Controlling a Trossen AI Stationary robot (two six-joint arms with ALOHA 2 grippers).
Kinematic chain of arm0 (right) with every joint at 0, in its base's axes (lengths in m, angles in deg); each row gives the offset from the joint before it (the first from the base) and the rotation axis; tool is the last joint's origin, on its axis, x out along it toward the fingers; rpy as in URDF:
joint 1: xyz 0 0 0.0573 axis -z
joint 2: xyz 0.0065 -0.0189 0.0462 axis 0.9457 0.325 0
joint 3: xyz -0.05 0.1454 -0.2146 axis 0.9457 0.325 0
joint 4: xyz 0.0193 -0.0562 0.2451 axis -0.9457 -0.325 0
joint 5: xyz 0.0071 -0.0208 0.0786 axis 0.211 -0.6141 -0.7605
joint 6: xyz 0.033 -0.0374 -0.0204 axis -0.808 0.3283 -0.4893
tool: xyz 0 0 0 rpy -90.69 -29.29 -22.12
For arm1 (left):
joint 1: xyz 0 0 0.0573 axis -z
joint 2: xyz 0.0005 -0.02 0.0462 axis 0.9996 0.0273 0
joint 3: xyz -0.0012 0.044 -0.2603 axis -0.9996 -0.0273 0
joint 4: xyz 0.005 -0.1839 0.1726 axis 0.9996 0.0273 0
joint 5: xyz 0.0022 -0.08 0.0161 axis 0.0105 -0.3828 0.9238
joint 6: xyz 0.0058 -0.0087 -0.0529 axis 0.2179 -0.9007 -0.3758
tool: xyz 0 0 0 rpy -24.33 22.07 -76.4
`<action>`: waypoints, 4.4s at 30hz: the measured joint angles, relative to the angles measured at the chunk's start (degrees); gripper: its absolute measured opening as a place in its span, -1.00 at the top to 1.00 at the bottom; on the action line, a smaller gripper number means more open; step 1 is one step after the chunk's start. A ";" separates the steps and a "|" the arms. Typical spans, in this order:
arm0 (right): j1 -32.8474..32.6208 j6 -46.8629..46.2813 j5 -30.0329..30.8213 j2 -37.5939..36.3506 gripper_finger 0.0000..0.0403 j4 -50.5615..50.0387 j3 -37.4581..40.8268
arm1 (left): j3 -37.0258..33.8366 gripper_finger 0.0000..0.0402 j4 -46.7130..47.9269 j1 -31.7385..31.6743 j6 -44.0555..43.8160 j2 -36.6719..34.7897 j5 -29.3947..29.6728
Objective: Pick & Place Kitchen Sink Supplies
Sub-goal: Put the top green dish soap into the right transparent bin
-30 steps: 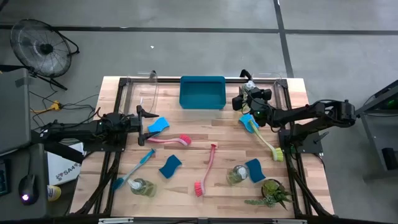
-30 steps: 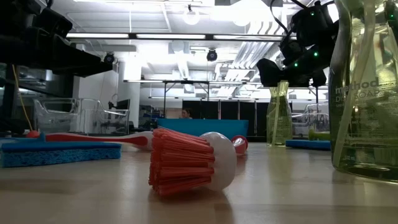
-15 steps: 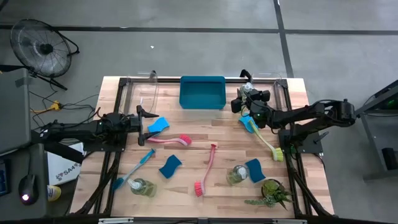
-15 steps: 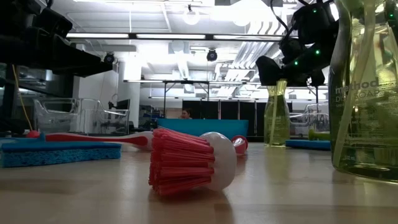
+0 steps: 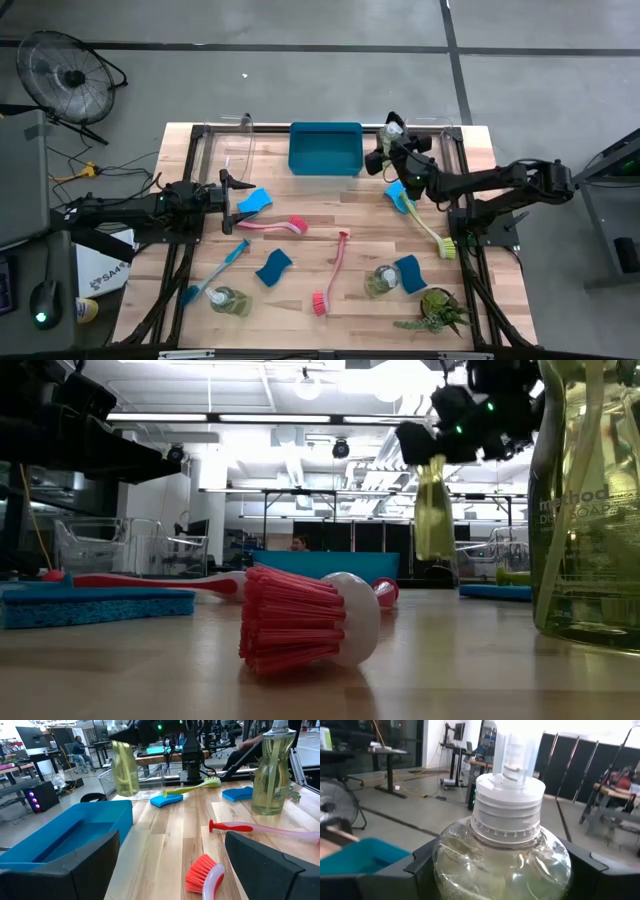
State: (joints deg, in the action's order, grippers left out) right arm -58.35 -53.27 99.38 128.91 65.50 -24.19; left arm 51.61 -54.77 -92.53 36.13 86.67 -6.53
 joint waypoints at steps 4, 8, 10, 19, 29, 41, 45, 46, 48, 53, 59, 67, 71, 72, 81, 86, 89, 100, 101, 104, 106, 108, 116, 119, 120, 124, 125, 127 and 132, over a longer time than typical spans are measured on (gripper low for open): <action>0.00 4.78 1.90 0.00 -0.40 -0.25 -4.73 | 0.00 -0.77 0.00 0.00 0.00 0.00 0.01; 0.00 9.46 4.35 0.00 -0.40 -0.21 -9.68 | 0.00 -0.77 0.00 0.00 -0.02 0.00 0.03; 0.04 11.65 6.08 -0.01 -0.40 -0.23 -12.08 | 0.00 -0.77 0.00 0.00 -0.01 0.00 0.03; 0.69 21.66 19.32 -0.06 -0.40 0.12 -23.02 | 0.00 -0.77 0.00 0.00 -0.02 0.00 0.08; 5.87 24.01 25.91 -8.15 -0.40 3.11 -16.75 | 0.00 -0.77 0.00 0.00 -0.02 -0.02 0.16; 12.53 12.98 23.41 -16.21 -0.40 3.17 -2.21 | 0.00 -0.77 0.00 0.00 -0.02 -0.02 0.16; 15.90 8.10 19.54 -16.09 -0.40 1.51 -0.06 | 0.00 -0.77 0.00 0.00 0.00 -0.01 0.16; 16.53 6.73 18.51 -16.06 -0.40 0.50 0.10 | 0.00 -0.77 0.00 0.00 -0.01 -0.02 0.16; 17.70 3.90 16.77 -16.06 -0.40 -1.84 0.38 | 0.00 -0.77 0.00 0.00 -0.01 -0.01 0.16; 20.19 -5.16 16.35 -16.04 -0.40 -10.13 0.40 | 0.00 -0.77 0.00 0.00 0.00 -0.02 0.16; 21.80 -23.09 15.44 -16.00 -0.40 -26.18 -0.13 | 0.00 -0.77 0.00 0.00 -0.01 -0.02 0.14; 23.04 -30.43 10.17 -11.20 -0.40 -36.55 -2.93 | 0.00 -0.77 0.00 0.00 0.00 -0.02 0.14; 23.46 -28.88 12.37 -5.81 -0.40 -36.22 -6.24 | 0.00 -0.77 0.00 0.00 -0.02 0.00 0.14; 23.77 -28.93 12.81 -4.52 -0.40 -36.12 -7.08 | 0.00 -0.77 0.00 0.00 0.00 -0.02 0.14; 26.91 -33.67 13.46 3.59 -0.40 -36.25 -11.48 | 0.00 -0.77 0.00 0.00 -0.01 -0.02 0.14; 28.42 -38.23 11.69 6.40 -0.40 -36.24 -11.58 | 0.00 -0.77 0.00 0.00 0.00 -0.01 0.14; 29.03 -39.59 11.26 7.64 -0.40 -36.25 -11.58 | 0.00 -0.77 0.00 0.00 -0.01 -0.02 0.14; 29.59 -40.54 11.40 10.44 -0.40 -35.97 -11.58 | 0.00 -0.77 0.00 0.00 -0.01 -0.01 0.14; 29.68 -41.10 11.33 10.71 -0.40 -35.79 -11.58 | 0.00 -0.77 0.00 0.00 0.00 0.00 0.14; 29.68 -42.12 11.34 11.29 -0.40 -35.82 -11.58 | 0.00 -0.77 0.00 0.00 0.00 -0.02 0.14; 29.70 -42.60 11.60 11.57 -0.40 -35.82 -11.58 | 0.00 -0.77 0.00 0.00 0.00 0.00 0.14; 29.74 -42.63 11.71 11.80 -0.40 -35.76 -11.58 | 0.00 -0.77 0.00 0.00 0.00 -0.01 0.14; 29.79 -42.50 9.35 11.82 -0.40 -36.53 -11.60 | 0.00 -0.77 0.00 0.00 -0.01 -0.02 0.14; 29.81 -41.23 7.94 11.78 -0.40 -36.19 -11.67 | 0.00 -0.77 0.00 0.00 -0.02 -0.02 0.14; 29.81 -40.91 7.86 11.78 -0.40 -36.02 -11.67 | 0.00 -0.77 0.00 0.00 0.00 0.00 0.14; 29.81 -39.22 7.34 11.78 -0.41 -35.52 -11.67 | 0.00 -0.77 0.00 0.00 -0.01 -0.01 0.14; 29.79 -38.88 7.11 11.78 -0.41 -35.46 -11.67 | 0.00 -0.77 0.00 0.00 -0.01 -0.01 0.14; 29.81 -38.69 6.87 11.75 -0.44 -35.46 -11.67 | 0.00 -0.77 0.00 0.00 -0.01 -0.01 0.14; 29.81 -36.19 6.62 11.74 -0.52 -34.81 -11.67 | 0.00 -0.77 0.00 0.00 -0.02 0.00 0.14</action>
State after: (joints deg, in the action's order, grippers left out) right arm -28.53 -89.46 106.00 140.65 30.69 -35.85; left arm 51.61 -54.77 -92.53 36.11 86.67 -6.38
